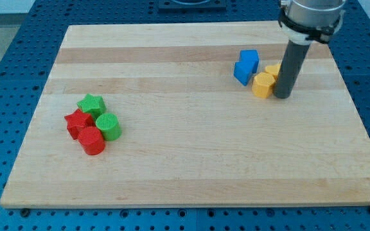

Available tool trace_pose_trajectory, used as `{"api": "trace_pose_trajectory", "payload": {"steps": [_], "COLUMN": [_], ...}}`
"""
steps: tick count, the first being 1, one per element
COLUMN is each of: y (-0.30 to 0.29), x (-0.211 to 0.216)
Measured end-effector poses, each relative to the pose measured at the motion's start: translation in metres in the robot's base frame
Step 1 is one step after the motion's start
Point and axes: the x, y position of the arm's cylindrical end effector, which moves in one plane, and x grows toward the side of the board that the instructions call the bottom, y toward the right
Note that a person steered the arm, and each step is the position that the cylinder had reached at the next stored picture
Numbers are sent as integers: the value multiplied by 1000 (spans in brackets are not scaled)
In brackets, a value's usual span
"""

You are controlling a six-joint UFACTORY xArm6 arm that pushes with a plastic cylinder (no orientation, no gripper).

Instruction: Move the yellow hexagon to the bottom left of the blue triangle

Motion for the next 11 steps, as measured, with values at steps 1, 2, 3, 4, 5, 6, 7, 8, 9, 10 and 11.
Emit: {"api": "trace_pose_trajectory", "payload": {"steps": [1, 2, 3, 4, 5, 6, 7, 8, 9, 10, 11], "y": [0, 0, -3, -8, -40, -84, -102, -70, -71, -84, -92], "x": [0, -11, -22, -22, -22, -22, -23, -22, -19, -11, -9]}}
